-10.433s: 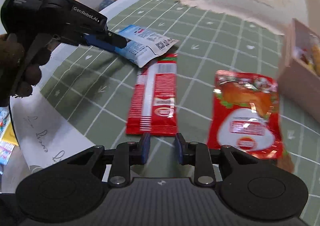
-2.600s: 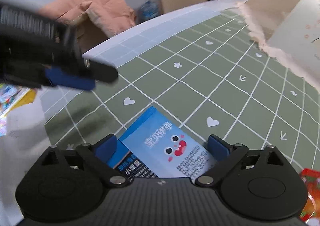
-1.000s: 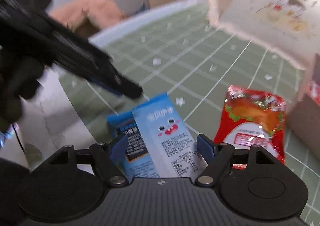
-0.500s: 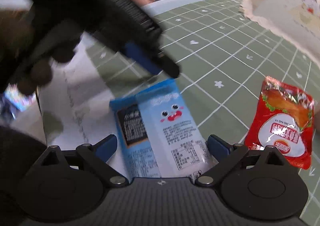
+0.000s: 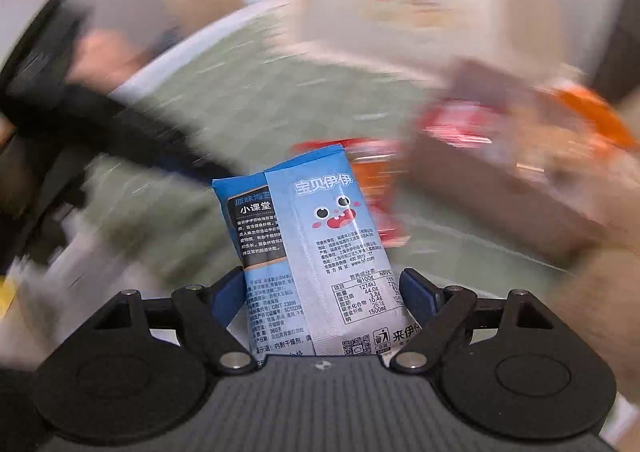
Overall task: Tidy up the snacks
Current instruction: 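Hold blue packet with right tool while left tool reaches for red sausage packet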
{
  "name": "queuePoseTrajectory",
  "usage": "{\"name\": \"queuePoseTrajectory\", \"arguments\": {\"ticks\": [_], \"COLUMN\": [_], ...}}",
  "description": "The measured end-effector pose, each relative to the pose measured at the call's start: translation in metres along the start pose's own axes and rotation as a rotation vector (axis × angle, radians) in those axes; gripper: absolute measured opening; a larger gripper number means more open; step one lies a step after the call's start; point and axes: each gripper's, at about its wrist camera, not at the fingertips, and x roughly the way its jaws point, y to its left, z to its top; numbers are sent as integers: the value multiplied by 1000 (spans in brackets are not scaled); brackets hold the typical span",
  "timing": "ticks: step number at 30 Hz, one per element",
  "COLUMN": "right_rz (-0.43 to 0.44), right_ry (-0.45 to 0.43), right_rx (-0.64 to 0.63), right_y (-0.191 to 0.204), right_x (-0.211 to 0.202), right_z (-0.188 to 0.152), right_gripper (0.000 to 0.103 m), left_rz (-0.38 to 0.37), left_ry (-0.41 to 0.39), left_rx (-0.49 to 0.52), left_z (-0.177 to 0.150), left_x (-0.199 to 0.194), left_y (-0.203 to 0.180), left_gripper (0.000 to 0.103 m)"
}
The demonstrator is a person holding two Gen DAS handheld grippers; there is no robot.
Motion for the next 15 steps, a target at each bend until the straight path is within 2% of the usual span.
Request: {"name": "queuePoseTrajectory", "arguments": {"ticks": [2,4,6,8,12,15], "right_rz": [-127,-210,-204,-190,1,-43], "right_ry": [9,45,98,110,130,129], "right_rx": [86,147,156,115,67,107], "right_y": [-21,-37,-38,-23,19,25], "right_x": [10,33,58,73,81,81], "right_z": [3,7,10,14,18,11], "right_gripper": [83,83,81,81,81,81], "left_rz": [-15,-15,-6,14,91,116], "left_ry": [-10,-17,-17,-18,-32,-43], "left_rx": [23,37,29,25,52,99], "left_z": [2,1,-2,-4,-1,3], "left_x": [5,6,4,-2,-14,-16], "left_y": [-12,-17,-14,-7,4,-1], "left_gripper": [39,39,39,39,39,39]}}
